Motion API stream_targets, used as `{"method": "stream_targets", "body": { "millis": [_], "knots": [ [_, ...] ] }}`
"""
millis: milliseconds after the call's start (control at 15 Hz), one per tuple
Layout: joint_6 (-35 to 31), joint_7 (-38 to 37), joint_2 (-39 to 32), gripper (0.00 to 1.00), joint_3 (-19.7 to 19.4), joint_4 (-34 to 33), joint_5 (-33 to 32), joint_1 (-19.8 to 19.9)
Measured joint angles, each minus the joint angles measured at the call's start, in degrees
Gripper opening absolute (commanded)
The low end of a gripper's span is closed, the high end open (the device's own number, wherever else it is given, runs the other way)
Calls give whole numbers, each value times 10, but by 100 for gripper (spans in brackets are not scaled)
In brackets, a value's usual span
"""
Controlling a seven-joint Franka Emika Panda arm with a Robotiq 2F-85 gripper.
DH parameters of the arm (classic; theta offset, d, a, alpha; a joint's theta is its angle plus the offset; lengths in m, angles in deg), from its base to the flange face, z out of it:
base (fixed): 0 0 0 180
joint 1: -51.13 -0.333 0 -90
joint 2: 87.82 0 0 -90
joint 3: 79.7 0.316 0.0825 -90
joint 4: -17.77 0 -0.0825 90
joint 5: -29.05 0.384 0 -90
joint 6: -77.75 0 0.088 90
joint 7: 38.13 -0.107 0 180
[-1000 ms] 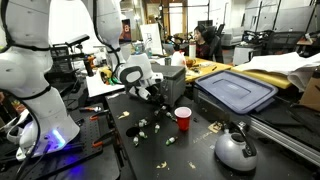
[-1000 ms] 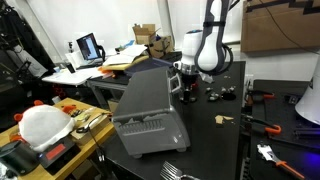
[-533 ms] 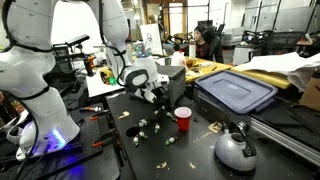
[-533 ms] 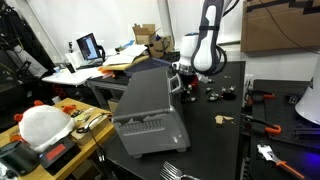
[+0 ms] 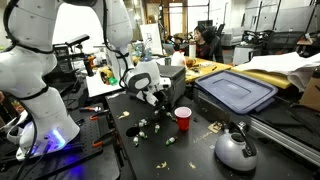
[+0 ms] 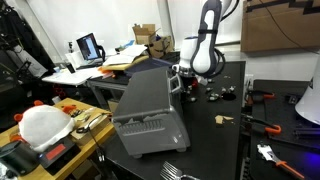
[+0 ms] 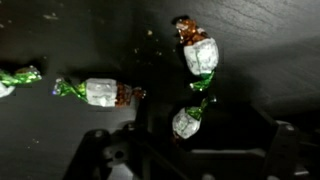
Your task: Put one sweet in the cup
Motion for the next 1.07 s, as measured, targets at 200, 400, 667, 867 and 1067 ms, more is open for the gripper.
{"method": "stream_targets", "body": {
  "millis": [200,400,667,867,1067],
  "knots": [
    [0,4,0,44,2,-2,-3,6],
    [0,5,1,22,2,-3,-6,8],
    [0,5,1,0,1,-3,-6,8],
    [0,4,1,2,0,-2,-6,8],
    [0,3,3,2,-8,-1,-6,-1]
  ]
}}
